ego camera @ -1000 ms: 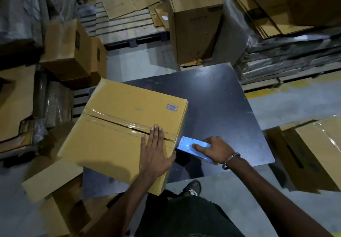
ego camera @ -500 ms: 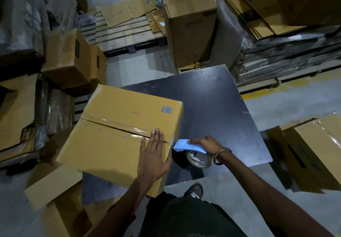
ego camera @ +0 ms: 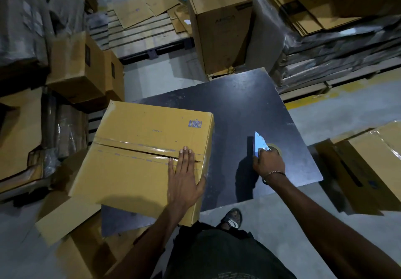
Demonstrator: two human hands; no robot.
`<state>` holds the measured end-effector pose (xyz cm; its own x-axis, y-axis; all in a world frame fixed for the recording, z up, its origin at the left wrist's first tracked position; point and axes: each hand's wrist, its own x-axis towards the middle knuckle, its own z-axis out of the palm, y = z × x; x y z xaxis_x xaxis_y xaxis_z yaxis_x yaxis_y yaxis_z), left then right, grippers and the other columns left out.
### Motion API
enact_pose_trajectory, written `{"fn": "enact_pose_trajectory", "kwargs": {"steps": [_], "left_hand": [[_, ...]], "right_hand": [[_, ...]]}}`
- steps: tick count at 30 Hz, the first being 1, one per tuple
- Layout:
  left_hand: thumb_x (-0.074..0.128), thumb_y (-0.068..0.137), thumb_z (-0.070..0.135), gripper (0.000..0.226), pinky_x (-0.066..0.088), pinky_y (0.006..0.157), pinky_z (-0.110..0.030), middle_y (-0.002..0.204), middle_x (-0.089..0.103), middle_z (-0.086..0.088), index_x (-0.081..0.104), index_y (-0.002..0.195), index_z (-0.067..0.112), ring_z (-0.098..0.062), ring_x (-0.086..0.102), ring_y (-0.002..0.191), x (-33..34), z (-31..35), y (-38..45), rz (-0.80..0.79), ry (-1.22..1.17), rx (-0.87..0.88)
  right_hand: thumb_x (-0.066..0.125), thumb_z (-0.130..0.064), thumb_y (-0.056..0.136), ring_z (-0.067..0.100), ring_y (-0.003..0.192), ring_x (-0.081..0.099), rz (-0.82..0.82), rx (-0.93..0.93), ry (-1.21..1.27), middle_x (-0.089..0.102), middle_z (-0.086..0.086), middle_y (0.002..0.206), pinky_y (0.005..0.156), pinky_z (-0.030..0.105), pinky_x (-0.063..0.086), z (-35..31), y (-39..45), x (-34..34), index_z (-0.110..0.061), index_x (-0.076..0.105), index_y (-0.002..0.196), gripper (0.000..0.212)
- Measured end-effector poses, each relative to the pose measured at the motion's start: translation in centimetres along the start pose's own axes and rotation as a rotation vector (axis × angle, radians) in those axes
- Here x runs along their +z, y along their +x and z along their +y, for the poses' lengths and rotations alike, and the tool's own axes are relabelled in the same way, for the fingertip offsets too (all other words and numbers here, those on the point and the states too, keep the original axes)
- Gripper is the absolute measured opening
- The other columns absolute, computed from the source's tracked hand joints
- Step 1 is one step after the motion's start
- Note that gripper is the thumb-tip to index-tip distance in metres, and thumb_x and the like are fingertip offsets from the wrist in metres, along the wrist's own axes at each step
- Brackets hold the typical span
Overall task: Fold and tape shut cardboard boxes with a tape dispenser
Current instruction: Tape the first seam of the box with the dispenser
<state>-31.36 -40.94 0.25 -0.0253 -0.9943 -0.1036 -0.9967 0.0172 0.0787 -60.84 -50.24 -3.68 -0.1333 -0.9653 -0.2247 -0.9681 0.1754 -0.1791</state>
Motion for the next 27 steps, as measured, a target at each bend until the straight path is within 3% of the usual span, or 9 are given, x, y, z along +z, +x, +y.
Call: {"fn": "enact_pose_trajectory", "kwargs": {"steps": [3,5,8,10,13,16,21,24,27], "left_hand": [[0.026,0.104,0.062,0.086,0.008,0.13,-0.058,0.177,-0.002,-0.01,0.006,0.168,0.009,-0.022,-0.005,0.164,0.0,0.4,0.0,0.0,0.005,-0.026],[0.033,0.102,0.06,0.087,0.009,0.13,-0.058,0.177,0.002,-0.01,0.01,0.168,0.008,-0.023,-0.001,0.164,-0.1,1.0,0.7,0.013,-0.028,-0.047],[0.036,0.094,0.058,0.093,0.005,0.131,-0.054,0.176,0.0,-0.009,0.009,0.168,0.008,-0.023,-0.003,0.164,-0.3,2.0,2.6,-0.043,-0.091,-0.084],[0.026,0.093,0.06,0.092,0.002,0.132,-0.05,0.176,-0.007,-0.005,0.005,0.169,0.012,-0.02,-0.009,0.163,-0.6,1.4,3.2,-0.081,-0.145,-0.042],[0.025,0.102,0.058,0.078,0.002,0.132,-0.044,0.176,-0.006,0.005,0.007,0.169,0.023,-0.011,-0.013,0.162,-1.4,-1.8,2.5,-0.087,-0.206,0.155],[0.035,0.108,0.053,0.073,0.002,0.132,-0.043,0.177,-0.004,0.003,0.006,0.17,0.025,-0.014,-0.01,0.163,-1.4,-3.6,1.2,-0.016,-0.138,0.275],[0.042,0.11,0.046,0.058,0.021,0.13,-0.047,0.171,0.031,-0.002,0.042,0.162,0.019,-0.018,0.019,0.161,0.0,-2.9,0.9,0.157,-0.144,0.224],[0.052,0.102,0.034,0.045,0.036,0.122,-0.049,0.151,0.06,0.0,0.069,0.139,0.015,-0.016,0.047,0.148,0.7,-3.4,0.5,0.309,-0.161,0.244],[0.059,0.098,0.023,0.031,0.044,0.116,-0.047,0.136,0.07,0.005,0.08,0.12,0.016,-0.009,0.06,0.135,0.7,-3.7,0.5,0.431,-0.27,0.226]], "right_hand": [[0.066,-0.031,0.092,0.04,0.093,0.063,0.135,-0.029,0.08,0.071,0.021,0.096,0.078,0.044,0.056,-3.8,-2.4,-0.9,-0.002,0.071,0.099,0.03],[0.063,-0.03,0.099,0.036,0.106,0.062,0.193,-0.1,0.425,0.07,0.017,0.108,0.089,0.041,0.053,-8.2,-4.8,-2.2,-0.004,0.07,0.11,0.029],[0.048,-0.047,0.108,0.013,0.123,0.054,-0.197,0.005,1.033,0.06,-0.005,0.135,0.103,0.023,0.036,-14.8,-6.7,-3.8,-0.013,0.057,0.143,0.05],[0.036,-0.08,0.095,0.005,0.146,0.035,-0.39,0.055,1.293,0.037,-0.011,0.161,0.122,0.029,0.024,-17.4,-6.8,-3.5,-0.02,0.035,0.161,0.089],[0.027,-0.094,0.081,-0.003,0.153,0.0,-0.493,0.035,1.347,-0.003,-0.02,0.167,0.126,0.03,0.001,-17.5,-6.3,1.5,-0.027,0.004,0.166,0.111],[0.031,-0.09,0.09,0.005,0.158,0.006,-0.689,0.107,1.426,0.01,-0.014,0.172,0.131,0.049,0.002,-14.5,-6.0,10.3,-0.037,0.018,0.164,0.092],[0.022,-0.069,0.104,0.004,0.156,0.005,-0.395,0.222,1.369,0.004,-0.02,0.166,0.129,0.037,0.004,-17.1,-8.6,0.9,-0.031,0.008,0.164,0.073],[0.017,-0.085,0.091,0.0,0.155,0.003,-0.347,0.119,1.26,-0.001,-0.025,0.165,0.125,0.03,0.006,-19.7,-8.6,-0.2,-0.037,-0.002,0.164,0.089],[0.015,-0.101,0.075,0.013,0.153,0.027,-0.418,0.328,1.267,0.028,-0.016,0.163,0.126,0.042,0.02,-19.9,-7.5,1.4,-0.035,0.024,0.163,0.11]]}}
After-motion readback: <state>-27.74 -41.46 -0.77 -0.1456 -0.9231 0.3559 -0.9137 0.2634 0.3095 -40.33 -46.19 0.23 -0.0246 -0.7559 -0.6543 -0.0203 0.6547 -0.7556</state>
